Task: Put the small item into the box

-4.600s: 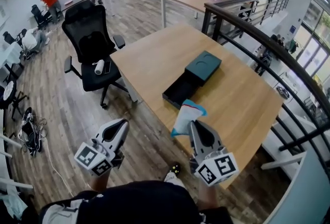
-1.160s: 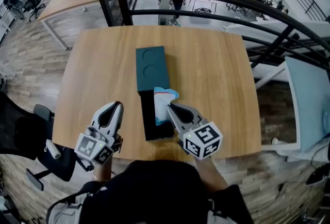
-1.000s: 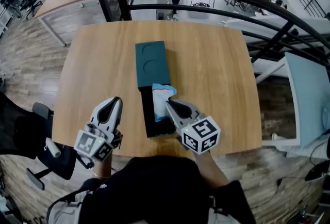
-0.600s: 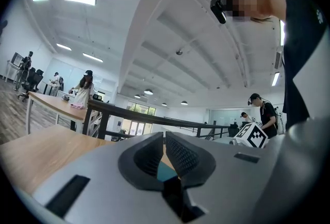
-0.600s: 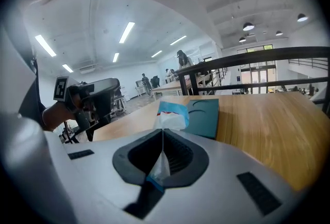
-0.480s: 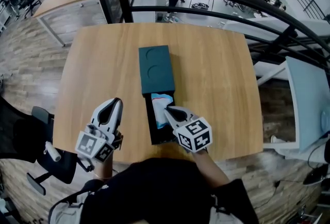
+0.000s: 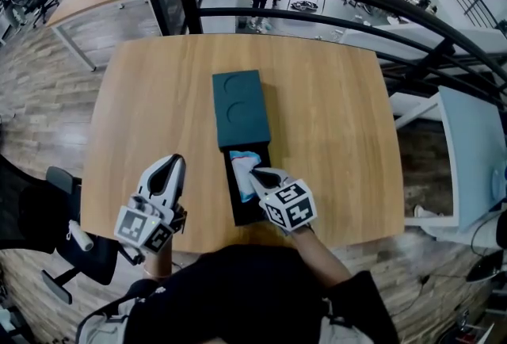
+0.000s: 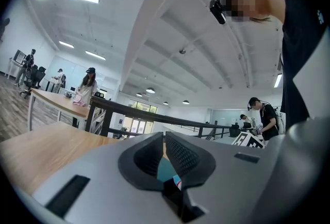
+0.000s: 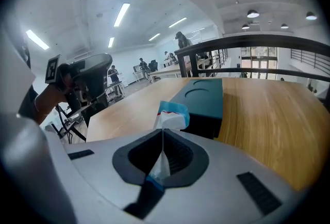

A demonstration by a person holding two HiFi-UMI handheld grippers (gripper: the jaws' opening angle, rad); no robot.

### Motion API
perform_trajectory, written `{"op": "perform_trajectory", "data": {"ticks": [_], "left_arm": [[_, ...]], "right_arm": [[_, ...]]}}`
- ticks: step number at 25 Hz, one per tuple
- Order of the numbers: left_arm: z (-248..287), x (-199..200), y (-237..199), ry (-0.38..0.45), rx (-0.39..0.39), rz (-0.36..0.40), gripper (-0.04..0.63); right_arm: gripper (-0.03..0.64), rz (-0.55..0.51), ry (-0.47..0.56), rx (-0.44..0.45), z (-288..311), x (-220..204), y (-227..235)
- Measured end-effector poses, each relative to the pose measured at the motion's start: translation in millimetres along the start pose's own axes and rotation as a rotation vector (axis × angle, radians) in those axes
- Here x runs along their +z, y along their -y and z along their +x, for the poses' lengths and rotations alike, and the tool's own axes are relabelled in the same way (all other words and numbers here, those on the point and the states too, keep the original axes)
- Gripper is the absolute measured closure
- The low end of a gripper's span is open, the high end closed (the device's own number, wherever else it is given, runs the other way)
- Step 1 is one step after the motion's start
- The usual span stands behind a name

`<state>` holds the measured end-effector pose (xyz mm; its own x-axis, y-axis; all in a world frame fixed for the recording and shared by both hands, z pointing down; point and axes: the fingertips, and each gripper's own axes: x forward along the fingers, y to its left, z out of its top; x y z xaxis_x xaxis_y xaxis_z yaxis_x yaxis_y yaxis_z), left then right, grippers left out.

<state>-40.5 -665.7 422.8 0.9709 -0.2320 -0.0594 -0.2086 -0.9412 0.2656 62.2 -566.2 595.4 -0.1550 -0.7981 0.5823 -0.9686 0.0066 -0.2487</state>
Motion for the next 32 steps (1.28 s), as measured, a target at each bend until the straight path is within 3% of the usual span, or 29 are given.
{"op": "perform_trajectory", "data": {"ticks": [9,19,28,32], "left_arm": [[-9.8,-1.8,-10.9,-0.016,0.030,0.013,0.571],[-19.4,5.8,-13.1,0.007,0.073,-0.007,0.571],[-20.6,10.8,5.8,0.007,0.061,0.028,0.571],[-22.4,15.8,17.3,0.012,0.059,0.045,0.571]], "right_arm": [[0.592,-0.016,-0.099,-0.023,16.8,-18.6,2.9],[0.591,-0.053,-0.143,-0.027,25.0,-22.2,0.8],[0.591,-0.040,-0.096,-0.023,6.1,-10.8,-1.5],[0.591,-0.040,0.019,-0.037,-13.6,14.6,3.1]]}}
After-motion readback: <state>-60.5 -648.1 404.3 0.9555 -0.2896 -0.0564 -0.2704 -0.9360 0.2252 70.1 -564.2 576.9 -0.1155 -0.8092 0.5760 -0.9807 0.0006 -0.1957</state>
